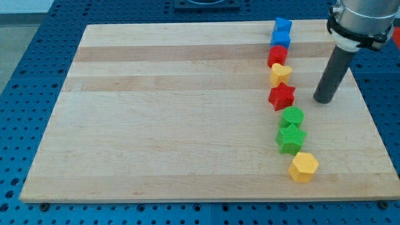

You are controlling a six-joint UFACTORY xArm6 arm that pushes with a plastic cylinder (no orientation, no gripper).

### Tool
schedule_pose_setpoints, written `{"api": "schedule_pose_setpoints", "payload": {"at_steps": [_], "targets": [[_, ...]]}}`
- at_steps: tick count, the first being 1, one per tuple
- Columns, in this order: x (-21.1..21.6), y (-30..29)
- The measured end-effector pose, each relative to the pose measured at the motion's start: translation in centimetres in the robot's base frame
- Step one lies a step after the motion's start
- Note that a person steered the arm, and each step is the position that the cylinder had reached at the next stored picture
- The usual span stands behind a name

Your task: Push the heart to the left side

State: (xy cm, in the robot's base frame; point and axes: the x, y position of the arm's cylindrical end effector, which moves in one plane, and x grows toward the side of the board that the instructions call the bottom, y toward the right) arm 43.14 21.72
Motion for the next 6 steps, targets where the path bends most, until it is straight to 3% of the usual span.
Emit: {"api": "schedule_pose_setpoints", "payload": {"at_steps": [2,6], "targets": [[-4.6,-0.4],[-6.8,-16.0]]}}
